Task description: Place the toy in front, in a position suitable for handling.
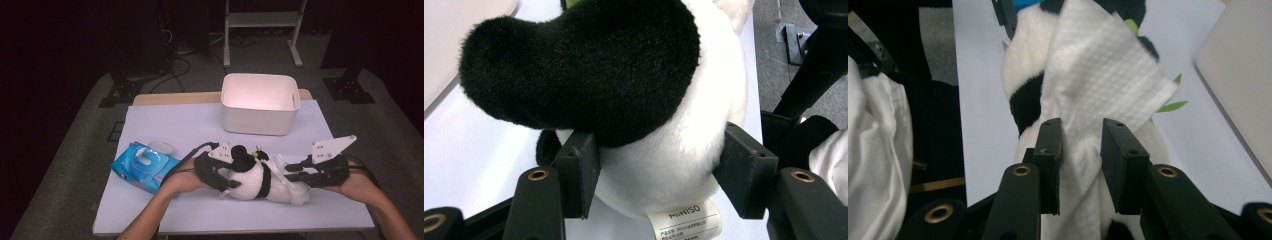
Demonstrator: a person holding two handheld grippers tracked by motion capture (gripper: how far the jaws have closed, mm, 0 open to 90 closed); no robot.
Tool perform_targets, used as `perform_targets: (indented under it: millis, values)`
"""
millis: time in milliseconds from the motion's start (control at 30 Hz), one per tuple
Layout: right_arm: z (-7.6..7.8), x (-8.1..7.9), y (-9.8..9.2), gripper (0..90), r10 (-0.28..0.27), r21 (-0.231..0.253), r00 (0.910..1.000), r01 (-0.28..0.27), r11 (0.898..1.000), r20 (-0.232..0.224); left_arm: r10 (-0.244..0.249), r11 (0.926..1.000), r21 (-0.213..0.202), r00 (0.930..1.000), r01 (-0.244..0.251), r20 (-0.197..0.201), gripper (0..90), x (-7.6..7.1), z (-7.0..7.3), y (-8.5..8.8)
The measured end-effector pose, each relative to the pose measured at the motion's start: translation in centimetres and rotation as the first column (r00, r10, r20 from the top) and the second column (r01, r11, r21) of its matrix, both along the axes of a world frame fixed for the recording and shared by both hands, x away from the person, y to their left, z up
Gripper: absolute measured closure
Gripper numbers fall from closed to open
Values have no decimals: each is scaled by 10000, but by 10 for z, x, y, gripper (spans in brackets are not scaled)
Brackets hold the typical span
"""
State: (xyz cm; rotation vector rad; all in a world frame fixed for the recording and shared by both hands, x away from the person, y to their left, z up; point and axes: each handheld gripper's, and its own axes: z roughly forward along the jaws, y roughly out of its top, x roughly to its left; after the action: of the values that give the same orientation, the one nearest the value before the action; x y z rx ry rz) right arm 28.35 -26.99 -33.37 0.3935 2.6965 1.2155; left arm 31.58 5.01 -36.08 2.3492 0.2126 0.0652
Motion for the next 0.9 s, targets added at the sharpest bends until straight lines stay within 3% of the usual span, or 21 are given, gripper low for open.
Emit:
perform_targets:
  millis: [167,333,500,667,733,800,900]
  values:
    - [-8,6,18,748,170,4,9998,-170,9999,115,-141,9999,51,9999,141,59,396,-1,0,-1]
    - [-7,10,30,851,242,-416,9996,-236,9989,142,-97,10000,-8,9999,97,24,397,-1,0,0]
    - [-1,10,16,856,-13,-330,10000,15,9995,39,-76,10000,-56,10000,76,-62,405,-1,-1,1]
    - [3,7,-11,855,-698,-189,9976,698,9974,-7,-75,10000,-37,9999,75,-89,405,0,-1,2]
    - [0,7,-21,855,-897,-264,9958,892,9957,-161,-104,9999,-55,9999,103,-78,405,-1,-1,2]
    - [-5,7,-28,855,-1028,-21,9939,1028,9947,-400,-149,9998,-109,9999,148,-61,406,-1,-2,1]
    - [-6,7,-27,855,-1000,95,9940,1005,9949,-438,-232,9997,-118,9997,232,-50,411,-1,-2,0]
